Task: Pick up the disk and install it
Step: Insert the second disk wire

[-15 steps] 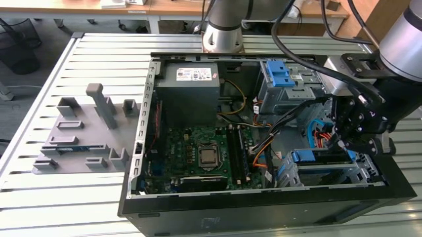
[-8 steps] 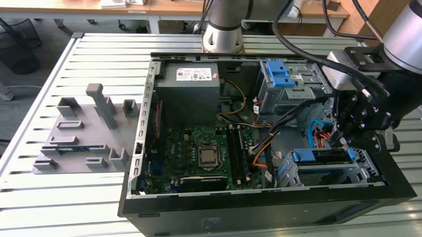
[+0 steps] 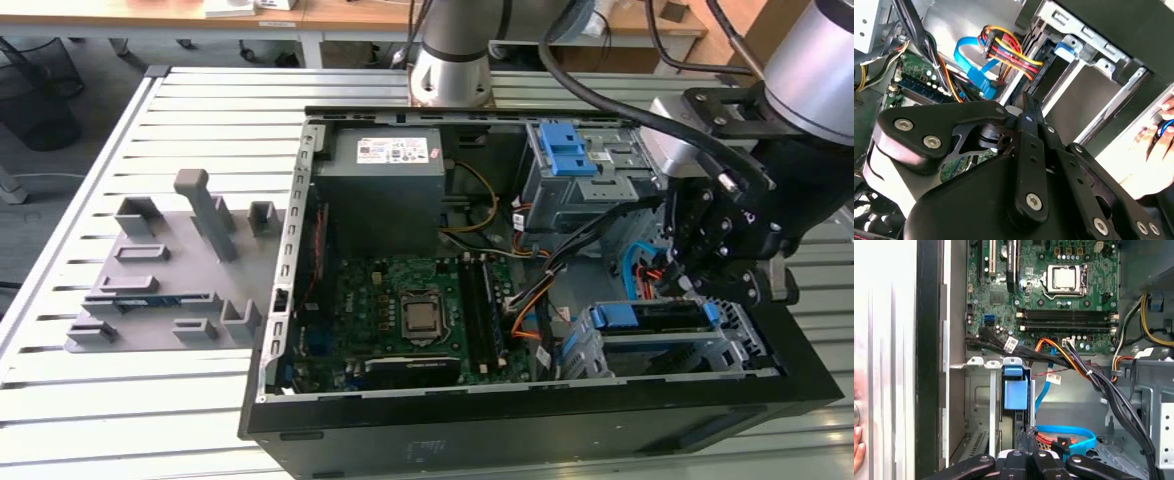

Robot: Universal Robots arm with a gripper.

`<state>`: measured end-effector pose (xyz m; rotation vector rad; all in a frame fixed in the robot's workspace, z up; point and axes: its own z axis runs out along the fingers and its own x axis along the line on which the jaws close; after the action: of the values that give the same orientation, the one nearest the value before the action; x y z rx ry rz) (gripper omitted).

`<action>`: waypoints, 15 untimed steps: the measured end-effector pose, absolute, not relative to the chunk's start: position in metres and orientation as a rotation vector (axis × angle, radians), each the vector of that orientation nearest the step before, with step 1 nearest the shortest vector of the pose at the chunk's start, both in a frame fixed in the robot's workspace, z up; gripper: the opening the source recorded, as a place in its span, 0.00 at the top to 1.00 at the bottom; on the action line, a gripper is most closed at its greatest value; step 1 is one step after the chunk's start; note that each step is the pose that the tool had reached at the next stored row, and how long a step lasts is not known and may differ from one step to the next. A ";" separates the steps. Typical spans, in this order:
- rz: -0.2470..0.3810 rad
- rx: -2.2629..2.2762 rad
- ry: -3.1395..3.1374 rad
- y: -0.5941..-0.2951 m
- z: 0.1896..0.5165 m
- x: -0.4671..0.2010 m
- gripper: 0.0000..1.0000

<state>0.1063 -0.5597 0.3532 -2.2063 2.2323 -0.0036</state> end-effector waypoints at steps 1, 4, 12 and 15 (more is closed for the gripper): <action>-0.003 -2.206 2.232 -0.560 0.354 0.106 0.89; -0.003 -2.206 2.232 -0.558 0.360 0.105 0.89; -0.003 -2.206 2.232 -0.550 0.375 0.105 0.89; -0.003 -2.207 2.232 -0.546 0.378 0.105 0.89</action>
<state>0.1051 -0.5457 0.3776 -2.2065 2.2323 -0.0027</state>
